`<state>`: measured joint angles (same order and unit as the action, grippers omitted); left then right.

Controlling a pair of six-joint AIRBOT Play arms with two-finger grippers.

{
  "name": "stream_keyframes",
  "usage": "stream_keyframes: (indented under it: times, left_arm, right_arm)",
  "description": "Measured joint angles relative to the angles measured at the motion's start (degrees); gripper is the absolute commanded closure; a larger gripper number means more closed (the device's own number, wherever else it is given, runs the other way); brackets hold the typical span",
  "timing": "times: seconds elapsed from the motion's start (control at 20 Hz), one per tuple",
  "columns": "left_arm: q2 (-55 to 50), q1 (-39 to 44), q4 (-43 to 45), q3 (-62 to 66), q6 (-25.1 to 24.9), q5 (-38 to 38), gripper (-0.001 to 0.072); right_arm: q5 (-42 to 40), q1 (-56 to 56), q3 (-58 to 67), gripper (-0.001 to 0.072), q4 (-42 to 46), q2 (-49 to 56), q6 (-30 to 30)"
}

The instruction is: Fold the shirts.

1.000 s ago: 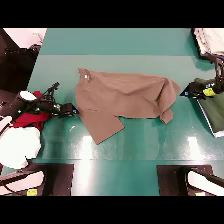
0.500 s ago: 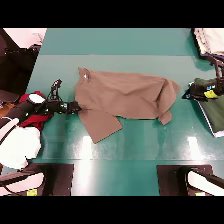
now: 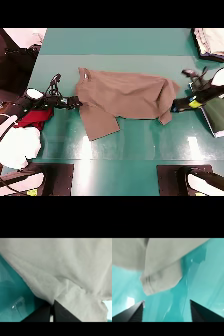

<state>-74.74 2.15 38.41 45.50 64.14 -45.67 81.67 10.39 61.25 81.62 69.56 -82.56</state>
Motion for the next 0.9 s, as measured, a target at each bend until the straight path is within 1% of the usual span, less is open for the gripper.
stream_keyframes:
  times: [0.05, 0.2, 0.35, 0.5, 0.6, 0.9]
  left_arm:
    - [0.0, 0.0, 0.0, 0.1, 0.0, -0.4, 0.0683]
    - [0.0, 0.0, 0.0, 0.2, 0.0, -1.0, 0.0683]
    - [0.0, 0.0, 0.1, 0.3, 0.0, -1.6, 0.0683]
    - [0.0, 0.0, 0.0, 0.3, 0.0, -2.0, 0.0683]
    - [0.0, 0.0, 0.1, 0.3, 0.0, -2.2, 0.0683]
    - [0.0, 0.0, 0.0, 0.3, -0.1, -2.7, 0.0683]
  right_arm:
    - [-0.8, 0.9, -1.8, 0.0190, 0.1, 0.0, -0.3]
    - [-3.4, 5.1, -5.5, 0.0191, 1.9, 0.0, -0.3]
    - [-6.1, 11.2, -7.0, 0.0190, 7.4, 0.0, -0.4]
    - [-8.1, 17.6, -7.5, 0.0190, 15.2, 0.0, -2.4]
    - [-9.3, 20.6, -7.6, 0.0190, 18.3, 0.2, -3.3]
    - [-9.9, 24.1, -7.8, 0.0190, 22.1, 4.3, -4.4]
